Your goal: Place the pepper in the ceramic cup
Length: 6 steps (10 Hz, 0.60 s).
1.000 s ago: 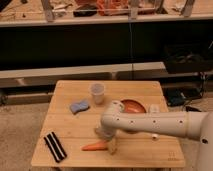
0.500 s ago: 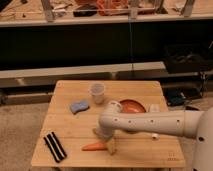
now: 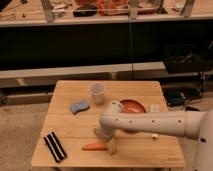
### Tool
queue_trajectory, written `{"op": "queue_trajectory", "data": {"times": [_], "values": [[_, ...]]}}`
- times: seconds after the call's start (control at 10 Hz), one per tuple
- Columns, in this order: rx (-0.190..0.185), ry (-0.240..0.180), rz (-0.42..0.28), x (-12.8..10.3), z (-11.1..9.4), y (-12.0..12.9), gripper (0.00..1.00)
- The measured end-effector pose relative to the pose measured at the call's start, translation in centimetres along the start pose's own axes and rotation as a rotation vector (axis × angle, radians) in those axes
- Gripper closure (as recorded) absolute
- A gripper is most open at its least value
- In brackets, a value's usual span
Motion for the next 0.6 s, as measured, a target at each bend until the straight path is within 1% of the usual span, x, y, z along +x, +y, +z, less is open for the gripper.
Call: {"op": "queue_trajectory", "data": {"times": [0.4, 0.6], "values": [[-0.003, -0.001, 0.001, -0.09, -0.05, 0.05, 0.2], [-0.004, 0.004, -0.013, -0.35, 0.27, -0.2, 0.2]]}}
